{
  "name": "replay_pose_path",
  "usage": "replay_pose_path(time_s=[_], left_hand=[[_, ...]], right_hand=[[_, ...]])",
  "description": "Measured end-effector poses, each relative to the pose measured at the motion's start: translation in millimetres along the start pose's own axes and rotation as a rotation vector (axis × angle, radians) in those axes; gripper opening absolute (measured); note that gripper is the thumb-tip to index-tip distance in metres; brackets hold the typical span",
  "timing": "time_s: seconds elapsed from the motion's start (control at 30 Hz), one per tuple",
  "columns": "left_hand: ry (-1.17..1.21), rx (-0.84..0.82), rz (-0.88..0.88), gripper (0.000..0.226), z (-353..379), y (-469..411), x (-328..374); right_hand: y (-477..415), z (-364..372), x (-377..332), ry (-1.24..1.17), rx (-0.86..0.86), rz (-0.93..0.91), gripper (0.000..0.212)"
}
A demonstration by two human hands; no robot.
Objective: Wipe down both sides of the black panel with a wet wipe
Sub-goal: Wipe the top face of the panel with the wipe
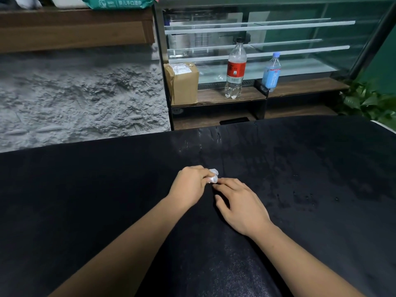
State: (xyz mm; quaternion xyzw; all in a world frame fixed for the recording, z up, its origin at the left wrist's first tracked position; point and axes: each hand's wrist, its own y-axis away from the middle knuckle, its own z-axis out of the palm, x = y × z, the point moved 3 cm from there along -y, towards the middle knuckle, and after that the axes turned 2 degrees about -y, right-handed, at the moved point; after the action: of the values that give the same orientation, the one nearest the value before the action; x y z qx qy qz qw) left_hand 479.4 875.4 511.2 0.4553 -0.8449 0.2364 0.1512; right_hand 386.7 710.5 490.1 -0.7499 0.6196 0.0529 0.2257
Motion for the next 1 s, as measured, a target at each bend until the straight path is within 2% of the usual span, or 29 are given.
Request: replay_pose_path(time_s=[0.23,0.53,0.77,1.0], left_hand=[[-0.079,0.046,-0.070,0.016,-24.9,-10.2,-35.2],[-0.106,0.100,-0.287,0.012,-59.7,-18.7,-90.5],[-0.095,0.165,-0.442,0.017,-57.9,-26.1,-91.9],[-0.117,0.097,-0.379,0.020,-36.8,-35.0,-59.9]], right_hand=[[-0.1,1.3,1.5,-0.007,0.001,0.008,0.046],[-0.7,2.0,2.1,-0.006,-0.006,0.021,0.047],[-0.2,1.3,1.7,-0.003,-0.005,0.021,0.045],[-0.6,1.5,1.0,-0.001,-0.012,0.018,0.045]])
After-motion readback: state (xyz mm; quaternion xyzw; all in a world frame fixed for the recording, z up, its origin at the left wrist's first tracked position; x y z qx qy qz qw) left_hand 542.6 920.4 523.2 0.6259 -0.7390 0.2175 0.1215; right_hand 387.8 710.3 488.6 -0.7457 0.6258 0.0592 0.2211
